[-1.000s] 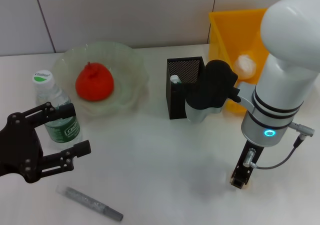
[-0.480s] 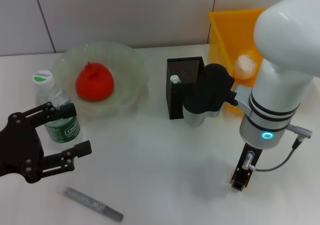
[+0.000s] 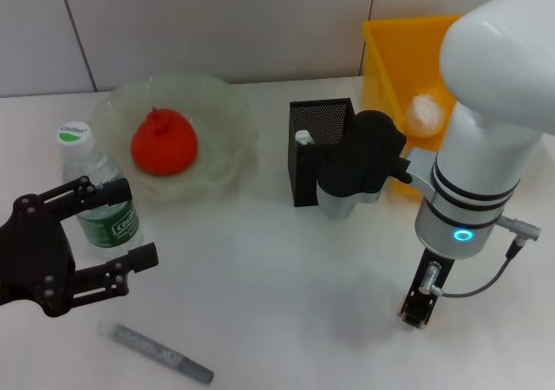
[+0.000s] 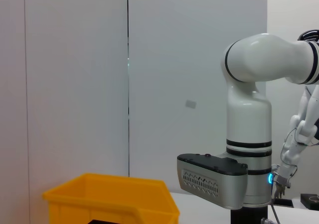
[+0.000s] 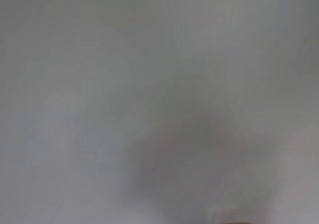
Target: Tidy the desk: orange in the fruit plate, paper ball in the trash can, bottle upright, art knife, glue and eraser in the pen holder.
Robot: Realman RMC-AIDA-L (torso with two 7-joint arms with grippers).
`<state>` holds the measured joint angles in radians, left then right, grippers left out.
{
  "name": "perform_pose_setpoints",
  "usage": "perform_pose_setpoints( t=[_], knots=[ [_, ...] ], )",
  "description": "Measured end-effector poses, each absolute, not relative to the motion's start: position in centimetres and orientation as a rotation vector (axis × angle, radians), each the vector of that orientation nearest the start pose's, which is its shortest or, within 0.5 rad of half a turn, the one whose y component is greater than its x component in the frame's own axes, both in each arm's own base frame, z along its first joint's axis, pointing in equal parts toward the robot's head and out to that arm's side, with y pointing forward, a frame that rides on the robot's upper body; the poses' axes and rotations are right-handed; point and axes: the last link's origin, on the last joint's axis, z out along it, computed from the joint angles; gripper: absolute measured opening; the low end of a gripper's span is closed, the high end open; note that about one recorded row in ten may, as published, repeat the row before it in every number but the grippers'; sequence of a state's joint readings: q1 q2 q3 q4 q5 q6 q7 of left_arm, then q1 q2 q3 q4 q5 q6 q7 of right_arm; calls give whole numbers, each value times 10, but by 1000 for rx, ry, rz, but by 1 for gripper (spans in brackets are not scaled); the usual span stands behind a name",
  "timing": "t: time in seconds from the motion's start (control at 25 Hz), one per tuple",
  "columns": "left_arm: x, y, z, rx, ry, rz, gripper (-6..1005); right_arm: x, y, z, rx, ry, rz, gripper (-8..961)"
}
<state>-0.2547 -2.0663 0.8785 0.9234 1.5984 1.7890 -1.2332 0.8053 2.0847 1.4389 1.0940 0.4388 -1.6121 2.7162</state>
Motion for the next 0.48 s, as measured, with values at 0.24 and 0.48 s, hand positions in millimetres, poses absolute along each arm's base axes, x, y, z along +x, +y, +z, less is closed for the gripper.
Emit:
perform_pose_setpoints(
  t=[0.24,0.48],
  knots=[
    [-254,270,50,-2647,-198,-990,750,164,346,-51,-2571,764,-1024,249],
    [-254,270,50,-2646,-200,-992,749,147,354,-38,-2555,719,-923,254]
  ],
)
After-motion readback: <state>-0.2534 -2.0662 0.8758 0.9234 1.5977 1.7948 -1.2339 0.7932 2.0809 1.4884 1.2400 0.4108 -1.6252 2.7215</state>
